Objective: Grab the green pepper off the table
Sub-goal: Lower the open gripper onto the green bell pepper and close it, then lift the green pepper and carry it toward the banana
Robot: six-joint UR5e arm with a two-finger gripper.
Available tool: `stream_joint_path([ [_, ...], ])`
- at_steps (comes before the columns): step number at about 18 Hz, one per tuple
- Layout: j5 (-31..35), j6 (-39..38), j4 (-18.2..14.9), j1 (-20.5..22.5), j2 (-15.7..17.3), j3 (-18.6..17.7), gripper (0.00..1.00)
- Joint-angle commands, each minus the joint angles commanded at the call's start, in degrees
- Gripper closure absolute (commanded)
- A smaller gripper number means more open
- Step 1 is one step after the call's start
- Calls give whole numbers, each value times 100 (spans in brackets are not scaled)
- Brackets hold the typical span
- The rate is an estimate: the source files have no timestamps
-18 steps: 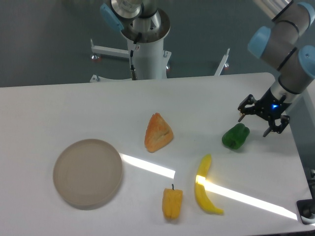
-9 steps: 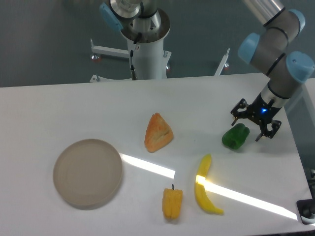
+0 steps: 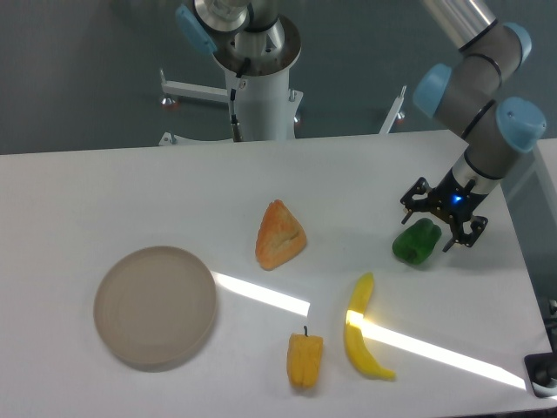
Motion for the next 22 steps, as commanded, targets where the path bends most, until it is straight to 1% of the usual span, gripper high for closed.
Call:
stream_joint_path([
  [2,0,9,-9,0,-9,26,64],
  [3,9,0,-9,0,-9,44,72],
  [4,9,0,-9,0,-9,44,77],
  [5,9,0,-9,0,-9,62,79],
  [7,0,-26,-35,0,-9,131,79],
  [11,9,-97,-123,-166,-18,535,79],
  [13,9,-184,-158,-394,17,694,79],
  [16,-9,-517,-167,-772,-9,966,79],
  [19,9,-1000,-141,-1124,-175,1265,79],
  [20,9,-1098,-158,-1177,-219,1362,79],
  [22,9,-1134,-158,-1187,-220,1389,79],
])
